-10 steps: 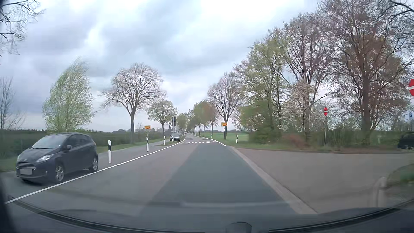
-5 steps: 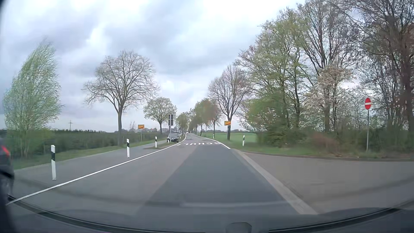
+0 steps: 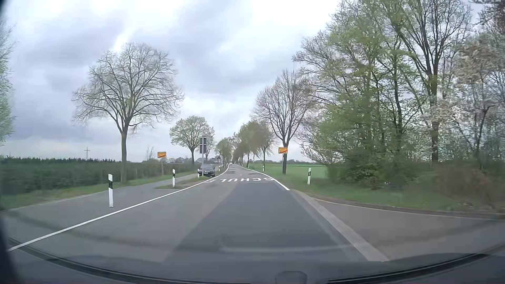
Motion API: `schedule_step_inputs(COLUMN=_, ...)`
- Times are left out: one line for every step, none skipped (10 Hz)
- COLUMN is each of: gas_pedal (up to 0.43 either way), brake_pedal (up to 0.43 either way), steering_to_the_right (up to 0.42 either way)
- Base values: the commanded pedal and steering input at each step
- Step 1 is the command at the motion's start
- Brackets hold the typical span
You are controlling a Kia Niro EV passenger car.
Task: Follow the waypoints while adhering to traffic rules and regulations
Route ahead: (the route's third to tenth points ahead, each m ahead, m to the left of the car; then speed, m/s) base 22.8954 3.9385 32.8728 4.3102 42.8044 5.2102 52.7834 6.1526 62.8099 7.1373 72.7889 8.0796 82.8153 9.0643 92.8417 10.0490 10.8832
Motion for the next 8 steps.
schedule_step_inputs(gas_pedal=0.24, brake_pedal=0.0, steering_to_the_right=-0.01)
schedule_step_inputs(gas_pedal=0.24, brake_pedal=0.0, steering_to_the_right=-0.011)
schedule_step_inputs(gas_pedal=0.248, brake_pedal=0.0, steering_to_the_right=-0.011)
schedule_step_inputs(gas_pedal=0.26, brake_pedal=0.0, steering_to_the_right=-0.011)
schedule_step_inputs(gas_pedal=0.26, brake_pedal=0.0, steering_to_the_right=-0.011)
schedule_step_inputs(gas_pedal=0.268, brake_pedal=0.0, steering_to_the_right=-0.011)
schedule_step_inputs(gas_pedal=0.28, brake_pedal=0.0, steering_to_the_right=-0.011)
schedule_step_inputs(gas_pedal=0.287, brake_pedal=0.0, steering_to_the_right=-0.011)
